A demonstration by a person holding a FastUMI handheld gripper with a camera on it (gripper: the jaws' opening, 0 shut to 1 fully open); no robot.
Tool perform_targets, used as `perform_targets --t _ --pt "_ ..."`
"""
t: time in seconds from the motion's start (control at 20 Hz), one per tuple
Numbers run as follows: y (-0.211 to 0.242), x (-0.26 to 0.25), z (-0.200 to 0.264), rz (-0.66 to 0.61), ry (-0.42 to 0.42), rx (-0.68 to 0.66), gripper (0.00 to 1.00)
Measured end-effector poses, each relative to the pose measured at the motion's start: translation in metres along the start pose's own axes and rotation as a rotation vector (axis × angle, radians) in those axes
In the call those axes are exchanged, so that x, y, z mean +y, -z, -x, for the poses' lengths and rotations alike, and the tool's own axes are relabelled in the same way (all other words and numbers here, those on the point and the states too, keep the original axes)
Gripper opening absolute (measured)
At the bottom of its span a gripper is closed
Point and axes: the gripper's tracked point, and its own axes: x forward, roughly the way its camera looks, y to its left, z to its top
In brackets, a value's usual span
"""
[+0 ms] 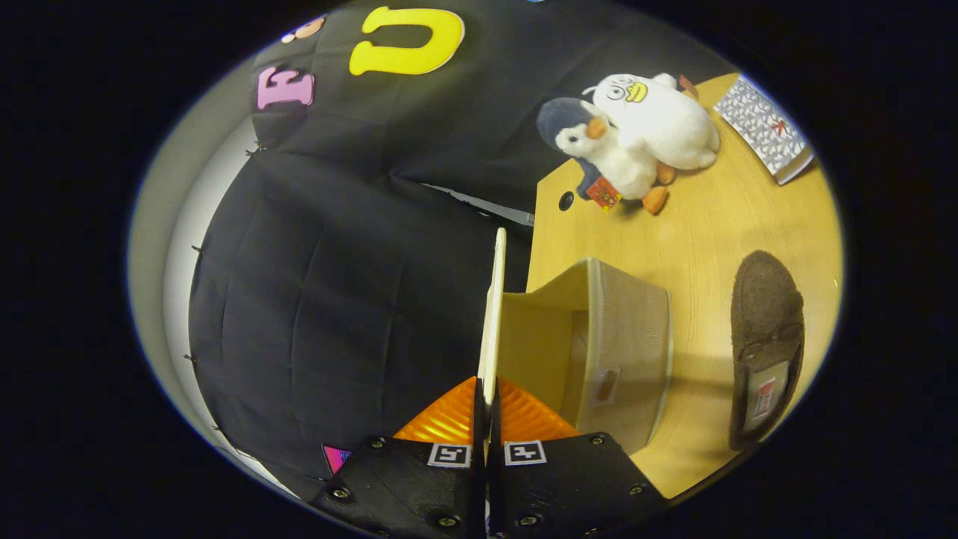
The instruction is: Open the storage box then place both shoes into the box .Put the left shoe in first, then the right shoe, with the right side of both shoes facing outward in a uniform manner.
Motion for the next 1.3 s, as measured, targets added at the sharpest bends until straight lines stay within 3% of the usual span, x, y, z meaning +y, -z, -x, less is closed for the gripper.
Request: perform_targets --t 0.3,0.75,1.0,1.3 --pt "0.001 0.095 -0.031 0.09 0.042 -0.011 0.03" --pt "0.043 0.172 -0.158 0.184 0.168 0.028 0.04" --pt "0.082 0.153 -0.254 0.155 0.236 0.076 0.04" --pt "0.141 0.078 -0.332 0.216 0.419 0.154 0.04"
